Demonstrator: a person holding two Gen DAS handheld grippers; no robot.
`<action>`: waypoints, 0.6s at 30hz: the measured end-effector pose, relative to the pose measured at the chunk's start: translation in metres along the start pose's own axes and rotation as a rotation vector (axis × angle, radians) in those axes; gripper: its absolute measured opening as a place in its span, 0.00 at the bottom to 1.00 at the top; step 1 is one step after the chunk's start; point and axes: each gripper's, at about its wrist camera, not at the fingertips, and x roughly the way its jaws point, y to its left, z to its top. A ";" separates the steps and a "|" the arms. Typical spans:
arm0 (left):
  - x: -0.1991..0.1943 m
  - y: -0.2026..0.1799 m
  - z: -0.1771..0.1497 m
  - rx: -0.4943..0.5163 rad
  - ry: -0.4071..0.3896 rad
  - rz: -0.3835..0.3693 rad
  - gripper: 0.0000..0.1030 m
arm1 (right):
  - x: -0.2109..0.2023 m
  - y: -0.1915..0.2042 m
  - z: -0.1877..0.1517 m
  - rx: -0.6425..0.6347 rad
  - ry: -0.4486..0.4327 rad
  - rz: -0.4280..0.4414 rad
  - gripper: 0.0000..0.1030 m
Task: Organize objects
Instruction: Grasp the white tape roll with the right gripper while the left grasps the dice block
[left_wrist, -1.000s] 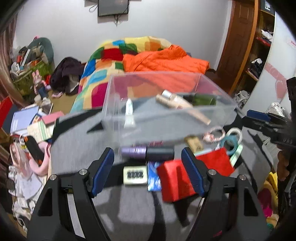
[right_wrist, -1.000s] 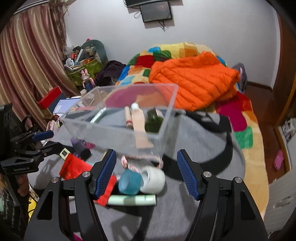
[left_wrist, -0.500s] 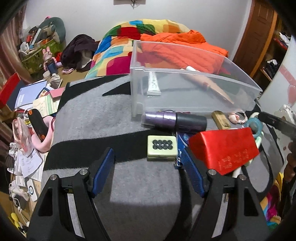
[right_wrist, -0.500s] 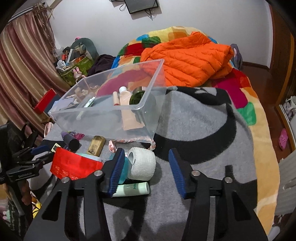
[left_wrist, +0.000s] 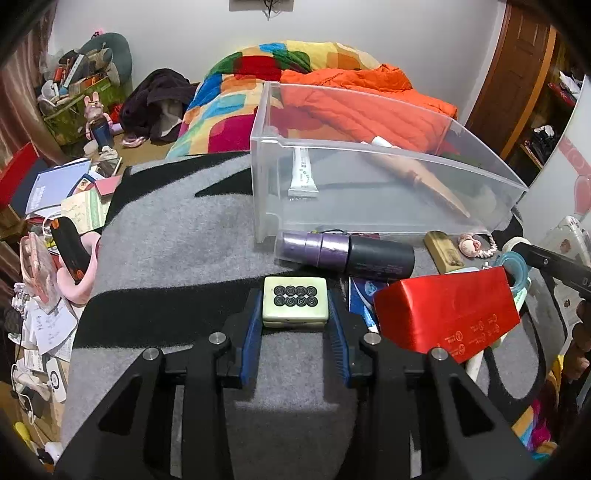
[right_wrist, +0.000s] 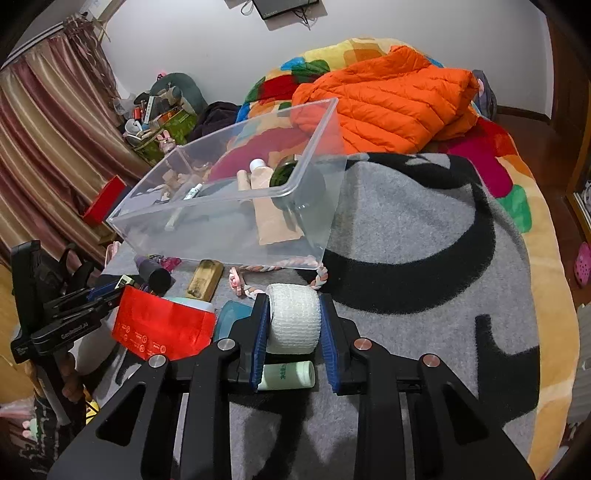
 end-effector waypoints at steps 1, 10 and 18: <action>-0.001 0.000 -0.001 0.000 -0.004 0.001 0.33 | -0.002 0.002 0.000 -0.007 -0.008 -0.009 0.23; -0.026 0.001 0.007 -0.013 -0.088 0.006 0.33 | -0.032 0.022 0.011 -0.079 -0.117 -0.068 0.23; -0.049 -0.010 0.024 -0.003 -0.179 -0.024 0.33 | -0.048 0.038 0.028 -0.117 -0.186 -0.041 0.23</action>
